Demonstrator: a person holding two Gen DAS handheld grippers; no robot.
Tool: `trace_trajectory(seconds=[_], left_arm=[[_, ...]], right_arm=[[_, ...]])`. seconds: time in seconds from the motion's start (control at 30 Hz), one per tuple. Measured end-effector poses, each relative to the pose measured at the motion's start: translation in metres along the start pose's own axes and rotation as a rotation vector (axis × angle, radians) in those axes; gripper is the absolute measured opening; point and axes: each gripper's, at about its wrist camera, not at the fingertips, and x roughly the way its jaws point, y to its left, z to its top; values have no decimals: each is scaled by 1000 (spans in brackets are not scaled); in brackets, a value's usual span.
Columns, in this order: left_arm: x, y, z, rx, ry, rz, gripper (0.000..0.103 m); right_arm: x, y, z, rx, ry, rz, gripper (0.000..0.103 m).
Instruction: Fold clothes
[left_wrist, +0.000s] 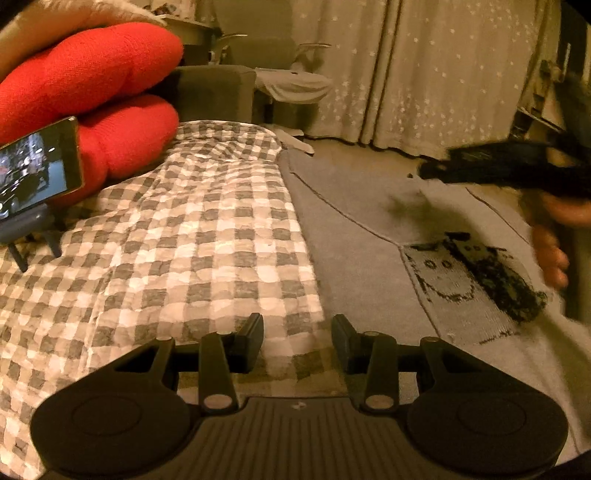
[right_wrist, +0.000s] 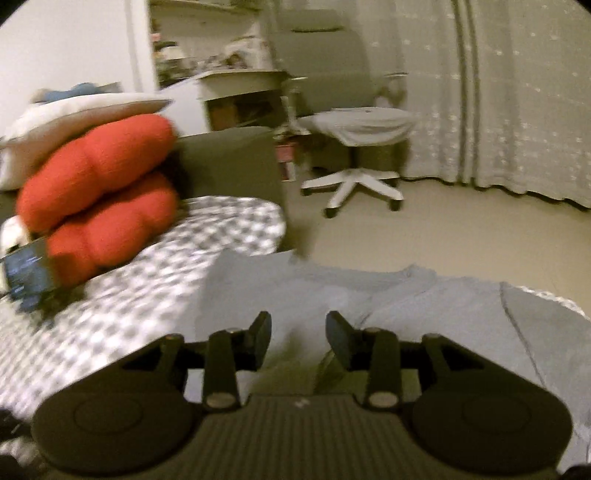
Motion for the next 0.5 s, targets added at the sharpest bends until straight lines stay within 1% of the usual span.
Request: trace_trajectory(seconds=[0.07, 0.1, 0.13, 0.27, 0.4, 0.5], left_arm=[[0, 5, 1, -28, -5, 12, 39], [0, 7, 1, -40, -8, 18, 39], [0, 9, 1, -52, -10, 23, 39], [-2, 12, 0, -68, -29, 32, 38], [-2, 16, 1, -95, -38, 39, 37], [-4, 17, 1, -102, -43, 31, 37]], right_arm=[[-13, 9, -6, -21, 22, 38, 28], [-19, 14, -12, -37, 40, 59, 19], [-24, 20, -18, -54, 58, 77, 14], [-42, 48, -47, -119, 119, 131, 8], [-61, 70, -73, -153, 151, 189, 8], [-67, 80, -90, -182, 163, 207, 8]])
